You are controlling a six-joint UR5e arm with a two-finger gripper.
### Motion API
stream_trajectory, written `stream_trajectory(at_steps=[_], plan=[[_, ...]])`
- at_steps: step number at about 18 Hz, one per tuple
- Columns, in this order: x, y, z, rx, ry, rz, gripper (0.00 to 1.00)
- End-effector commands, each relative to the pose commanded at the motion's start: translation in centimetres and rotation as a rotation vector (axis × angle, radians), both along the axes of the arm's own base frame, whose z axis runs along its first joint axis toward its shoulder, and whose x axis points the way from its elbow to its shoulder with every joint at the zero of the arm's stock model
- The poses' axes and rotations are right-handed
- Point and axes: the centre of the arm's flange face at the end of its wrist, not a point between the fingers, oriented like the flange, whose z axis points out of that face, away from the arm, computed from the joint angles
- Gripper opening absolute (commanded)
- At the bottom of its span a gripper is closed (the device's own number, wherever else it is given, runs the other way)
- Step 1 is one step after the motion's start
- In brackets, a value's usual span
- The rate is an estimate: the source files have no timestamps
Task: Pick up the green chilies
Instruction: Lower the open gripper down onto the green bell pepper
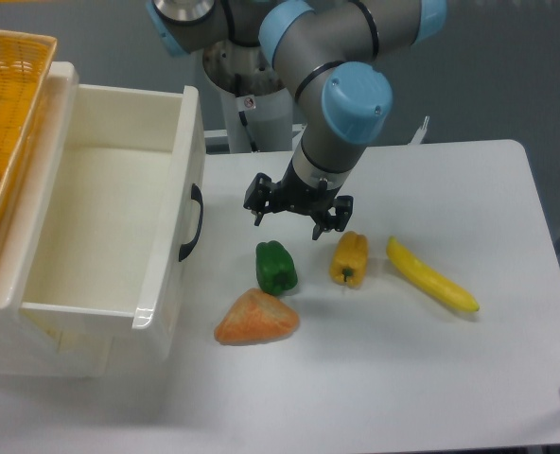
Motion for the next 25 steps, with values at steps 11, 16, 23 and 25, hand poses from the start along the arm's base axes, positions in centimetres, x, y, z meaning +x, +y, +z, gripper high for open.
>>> stream_trajectory(at_steps=[11, 16, 23, 25], plan=[[-0.1, 1.3, -5.7, -0.119, -0.050, 0.046, 1.00], [0.1, 2.2, -9.2, -0.174, -0.081, 0.020, 1.00], [1.0, 2.5, -11.7, -0.157, -0.057, 0.014, 1.00], [1.0, 2.5, -11.8, -0.156, -0.057, 0.013, 1.00]])
